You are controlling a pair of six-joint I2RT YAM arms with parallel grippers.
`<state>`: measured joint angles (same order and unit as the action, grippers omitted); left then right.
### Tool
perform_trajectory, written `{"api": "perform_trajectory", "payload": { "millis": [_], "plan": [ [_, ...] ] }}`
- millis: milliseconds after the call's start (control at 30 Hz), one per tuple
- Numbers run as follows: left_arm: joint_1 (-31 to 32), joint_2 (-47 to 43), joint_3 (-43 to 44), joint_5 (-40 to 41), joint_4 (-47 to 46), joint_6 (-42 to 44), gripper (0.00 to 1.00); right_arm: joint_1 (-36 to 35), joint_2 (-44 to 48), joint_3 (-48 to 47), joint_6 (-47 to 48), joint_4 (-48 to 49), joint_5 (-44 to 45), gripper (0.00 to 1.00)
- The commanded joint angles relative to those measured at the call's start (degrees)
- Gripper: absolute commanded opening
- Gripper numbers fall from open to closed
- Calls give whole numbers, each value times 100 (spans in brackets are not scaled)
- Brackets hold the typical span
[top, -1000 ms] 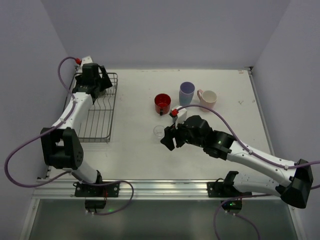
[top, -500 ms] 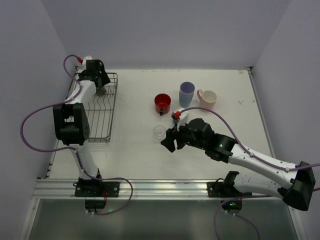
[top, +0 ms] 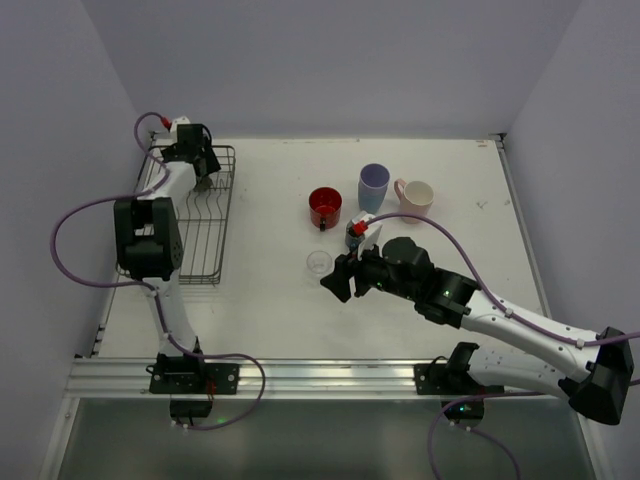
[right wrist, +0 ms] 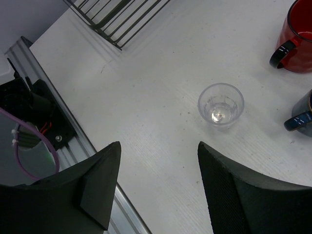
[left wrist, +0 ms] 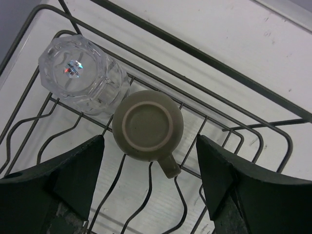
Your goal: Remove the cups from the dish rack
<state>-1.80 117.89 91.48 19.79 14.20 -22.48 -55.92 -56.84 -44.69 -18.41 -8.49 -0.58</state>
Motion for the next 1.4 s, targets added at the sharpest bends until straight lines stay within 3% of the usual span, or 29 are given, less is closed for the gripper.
{"api": "perform_trajectory", "payload": {
  "millis": [0,467,700,833,933,1367],
  "plan": [
    [-31,164,221,227,-259,200,80,2,59,-66,-57,278,93,66],
    [-48,656,546,323,-426,595,77,-7,-73,-128,-145,366,-276,66],
    [-57,709,493,236,-567,640,59,2,-117,-154,-154,339,-320,66],
    [-57,613,450,280,-585,666,42,-7,-91,-190,-162,304,-294,66],
    [-48,420,275,297,-734,719,36,2,-160,-216,-189,313,-311,66],
    [-48,-872,-350,-247,-1217,631,27,-6,-258,-233,-470,594,-381,66]
  ]
}}
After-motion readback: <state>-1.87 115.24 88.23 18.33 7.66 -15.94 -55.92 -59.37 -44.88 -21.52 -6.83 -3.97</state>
